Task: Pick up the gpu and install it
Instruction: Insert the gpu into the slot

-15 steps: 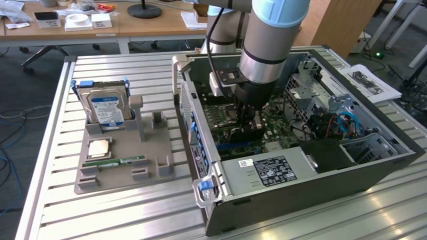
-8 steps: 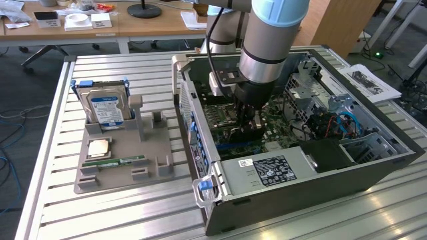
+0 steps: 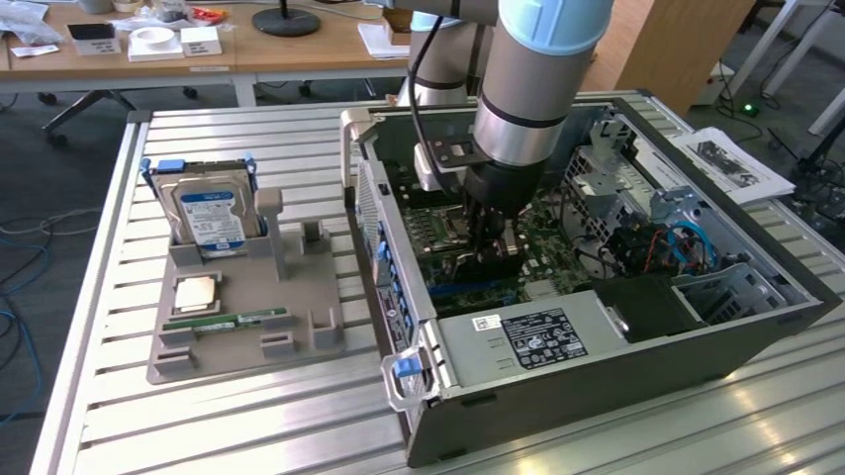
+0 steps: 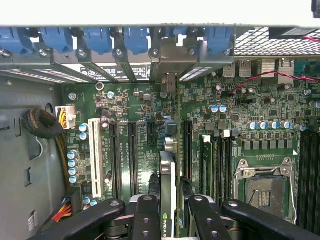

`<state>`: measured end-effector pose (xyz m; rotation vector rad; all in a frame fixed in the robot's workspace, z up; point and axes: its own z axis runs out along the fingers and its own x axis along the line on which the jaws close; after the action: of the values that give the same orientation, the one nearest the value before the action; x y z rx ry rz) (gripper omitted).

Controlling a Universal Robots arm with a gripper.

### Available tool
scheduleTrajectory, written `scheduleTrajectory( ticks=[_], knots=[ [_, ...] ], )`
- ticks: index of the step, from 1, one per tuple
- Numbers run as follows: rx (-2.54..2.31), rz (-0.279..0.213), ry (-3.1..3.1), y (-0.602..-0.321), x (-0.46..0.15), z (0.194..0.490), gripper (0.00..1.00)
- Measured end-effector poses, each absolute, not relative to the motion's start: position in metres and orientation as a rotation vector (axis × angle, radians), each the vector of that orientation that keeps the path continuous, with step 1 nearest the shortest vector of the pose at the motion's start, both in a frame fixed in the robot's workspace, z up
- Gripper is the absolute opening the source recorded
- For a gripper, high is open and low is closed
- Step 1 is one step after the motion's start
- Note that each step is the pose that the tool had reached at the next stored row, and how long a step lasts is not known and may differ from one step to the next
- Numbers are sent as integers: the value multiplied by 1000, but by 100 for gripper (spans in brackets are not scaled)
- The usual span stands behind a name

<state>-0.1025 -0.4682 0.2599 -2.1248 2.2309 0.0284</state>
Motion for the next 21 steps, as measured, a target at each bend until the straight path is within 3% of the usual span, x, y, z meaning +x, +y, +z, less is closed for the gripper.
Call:
scheduleTrajectory(
  ticks=[21],
  knots=[
    [-2147,8,2227,-468,-103,260,27]
  ],
)
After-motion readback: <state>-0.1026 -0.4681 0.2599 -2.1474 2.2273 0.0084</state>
